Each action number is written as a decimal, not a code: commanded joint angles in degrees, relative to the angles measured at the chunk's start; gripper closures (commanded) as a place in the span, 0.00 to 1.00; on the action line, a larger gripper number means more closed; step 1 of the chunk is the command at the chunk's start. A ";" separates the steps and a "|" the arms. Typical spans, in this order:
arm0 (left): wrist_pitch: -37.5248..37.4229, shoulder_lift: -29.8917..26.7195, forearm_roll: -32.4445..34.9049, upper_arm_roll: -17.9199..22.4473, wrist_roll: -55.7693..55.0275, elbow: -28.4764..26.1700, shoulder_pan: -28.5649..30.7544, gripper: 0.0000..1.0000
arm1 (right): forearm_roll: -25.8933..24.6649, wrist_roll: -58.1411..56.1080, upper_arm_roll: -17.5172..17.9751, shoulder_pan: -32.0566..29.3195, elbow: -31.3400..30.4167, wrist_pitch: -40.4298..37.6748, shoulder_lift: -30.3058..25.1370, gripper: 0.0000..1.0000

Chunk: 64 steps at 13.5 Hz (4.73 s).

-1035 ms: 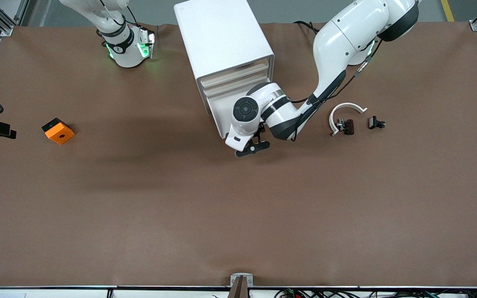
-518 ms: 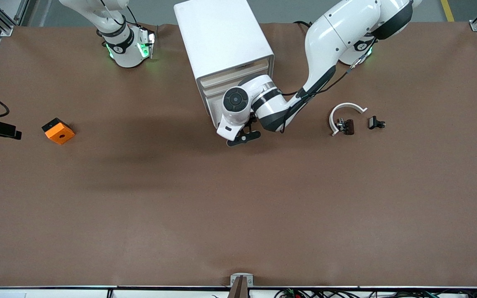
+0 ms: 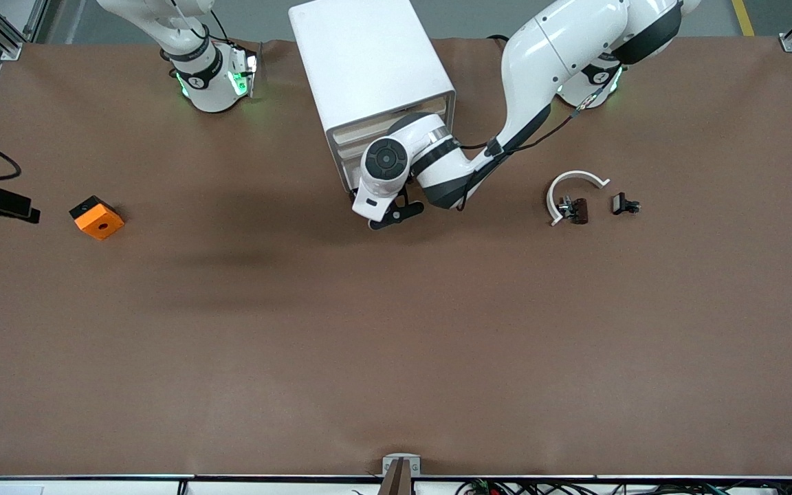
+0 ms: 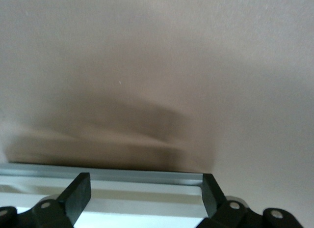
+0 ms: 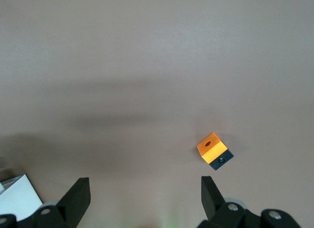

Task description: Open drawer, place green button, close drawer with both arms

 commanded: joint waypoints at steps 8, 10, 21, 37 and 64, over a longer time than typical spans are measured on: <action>0.53 -0.82 -5.36 -0.33 -1.78 -1.22 -2.91 0.00 | -0.40 0.49 0.19 -0.33 -18.26 4.33 -18.24 0.00; 0.53 -0.82 -5.36 -0.33 -1.60 -1.22 -2.82 0.00 | -0.76 -0.04 0.46 -0.33 -18.72 4.16 -19.48 0.00; 0.62 -2.23 -0.54 0.11 3.30 -0.87 11.05 0.00 | -1.81 -0.22 0.55 0.02 -18.98 4.68 -21.42 0.00; 0.18 -5.56 15.91 -0.24 32.67 -0.87 38.83 0.00 | -1.64 -0.31 0.02 -0.42 -23.19 6.44 -23.52 0.00; -0.70 -31.21 -14.07 37.03 79.34 -12.81 21.60 0.00 | -1.11 -0.13 0.11 -0.24 -23.03 7.67 -23.70 0.00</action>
